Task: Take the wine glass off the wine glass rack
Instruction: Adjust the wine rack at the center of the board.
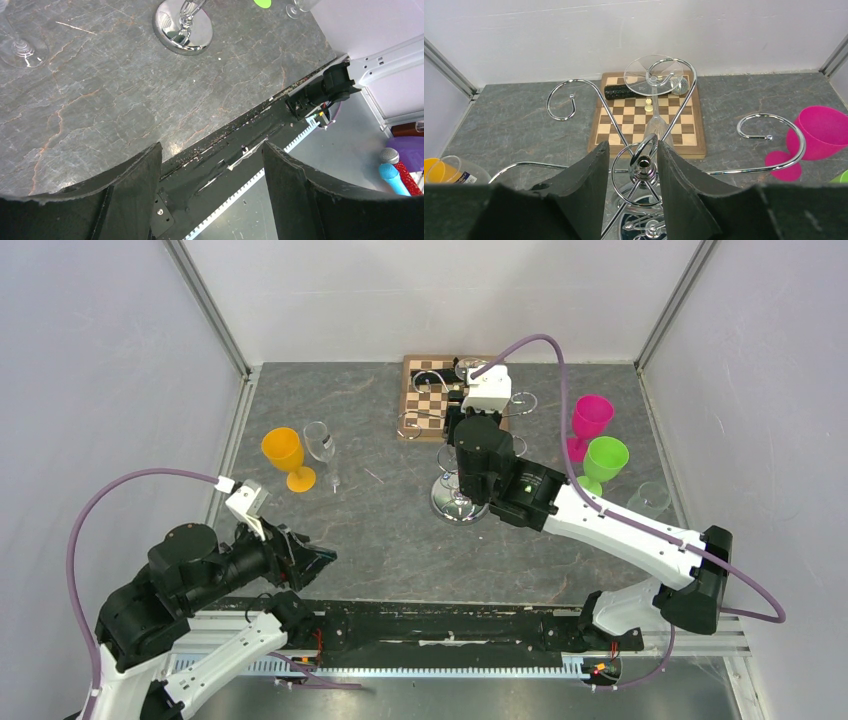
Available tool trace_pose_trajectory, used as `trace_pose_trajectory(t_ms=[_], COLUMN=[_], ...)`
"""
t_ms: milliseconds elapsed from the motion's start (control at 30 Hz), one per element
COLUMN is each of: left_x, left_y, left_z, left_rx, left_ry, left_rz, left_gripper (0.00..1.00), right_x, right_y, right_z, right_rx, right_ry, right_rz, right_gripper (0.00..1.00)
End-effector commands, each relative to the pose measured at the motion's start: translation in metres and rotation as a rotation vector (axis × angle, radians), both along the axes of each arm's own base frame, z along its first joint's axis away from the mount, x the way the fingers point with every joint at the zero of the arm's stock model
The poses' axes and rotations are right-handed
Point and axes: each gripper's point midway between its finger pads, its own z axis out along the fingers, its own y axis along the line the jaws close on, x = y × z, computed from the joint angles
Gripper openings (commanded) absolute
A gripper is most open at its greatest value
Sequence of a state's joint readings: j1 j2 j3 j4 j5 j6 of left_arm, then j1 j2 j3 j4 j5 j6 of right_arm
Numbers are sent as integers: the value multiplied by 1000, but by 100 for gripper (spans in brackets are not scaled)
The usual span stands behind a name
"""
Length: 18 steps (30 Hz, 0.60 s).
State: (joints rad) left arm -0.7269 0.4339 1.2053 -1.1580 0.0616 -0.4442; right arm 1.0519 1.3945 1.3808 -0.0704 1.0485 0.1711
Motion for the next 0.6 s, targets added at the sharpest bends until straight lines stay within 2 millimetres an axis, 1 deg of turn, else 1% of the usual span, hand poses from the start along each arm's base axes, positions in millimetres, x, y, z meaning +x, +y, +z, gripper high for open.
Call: trace_pose_trajectory(t_ms=[0, 267, 367, 567], left_x=[-1, -4, -4, -4], left_y=[5, 9, 10, 9], left_z=[10, 9, 10, 10], left_rx=[-8, -7, -9, -12], left_ry=[-44, -47, -50, -48], left_rz=[3, 9, 11, 11], left_gripper=[80, 80, 80, 80], right_x=[1, 3, 3, 2], right_y=[3, 7, 7, 7], right_z=[1, -6, -7, -7], right_rx=[31, 25, 22, 17], right_ry=[-7, 4, 5, 5], right_rz=[-12, -11, -12, -10], right_gripper=[42, 39, 32, 14])
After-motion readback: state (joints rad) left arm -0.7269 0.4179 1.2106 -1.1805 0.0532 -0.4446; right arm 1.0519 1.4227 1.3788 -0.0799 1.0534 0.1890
